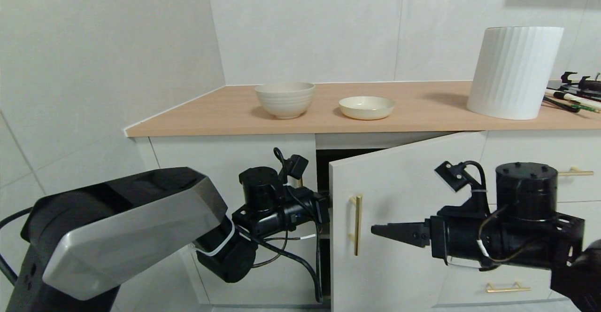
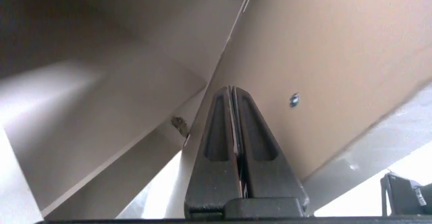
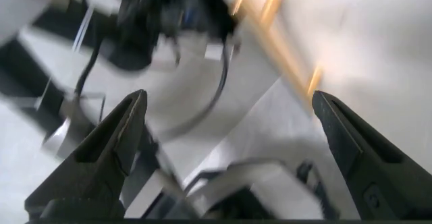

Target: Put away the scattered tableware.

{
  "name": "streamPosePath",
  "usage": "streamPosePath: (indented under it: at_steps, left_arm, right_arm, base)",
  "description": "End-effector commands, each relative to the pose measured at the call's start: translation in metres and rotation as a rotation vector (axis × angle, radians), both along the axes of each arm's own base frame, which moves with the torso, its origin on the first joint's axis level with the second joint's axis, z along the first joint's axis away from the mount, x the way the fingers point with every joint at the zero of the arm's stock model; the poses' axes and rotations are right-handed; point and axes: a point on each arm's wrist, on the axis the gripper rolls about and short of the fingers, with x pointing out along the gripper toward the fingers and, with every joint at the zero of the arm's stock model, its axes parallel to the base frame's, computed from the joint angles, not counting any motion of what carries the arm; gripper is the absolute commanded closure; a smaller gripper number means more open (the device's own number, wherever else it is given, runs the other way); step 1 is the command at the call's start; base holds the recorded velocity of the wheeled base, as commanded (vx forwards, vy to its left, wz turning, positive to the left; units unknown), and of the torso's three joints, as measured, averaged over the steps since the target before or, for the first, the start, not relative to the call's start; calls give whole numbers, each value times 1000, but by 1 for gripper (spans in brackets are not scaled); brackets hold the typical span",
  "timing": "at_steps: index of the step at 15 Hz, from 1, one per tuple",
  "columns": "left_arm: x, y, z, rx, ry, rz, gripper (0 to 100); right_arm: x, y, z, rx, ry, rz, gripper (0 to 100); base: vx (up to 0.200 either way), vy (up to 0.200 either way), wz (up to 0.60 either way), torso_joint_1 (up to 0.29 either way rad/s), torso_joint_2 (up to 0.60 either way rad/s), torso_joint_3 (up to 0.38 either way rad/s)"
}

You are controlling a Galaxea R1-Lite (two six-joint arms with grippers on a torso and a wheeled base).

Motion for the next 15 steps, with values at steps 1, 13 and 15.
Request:
streamPosePath:
  at_steps: [1, 13, 15]
  left_arm:
    - [-6, -1, 12, -2, -3, -11, 100]
    - [-12, -11, 20, 16, 26, -38, 100]
    - [-3, -17, 18, 27, 43, -40, 100]
  right_arm:
    - [-42, -11, 8, 9, -16, 45, 0]
    - [-85, -4, -3, -17, 26, 186, 0]
    - [-85, -4, -3, -18, 29, 186, 0]
  base:
    - [0, 0, 0, 0, 0, 0]
    - [-100, 0, 0, 1, 1, 1]
    - [0, 0, 0, 0, 0, 0]
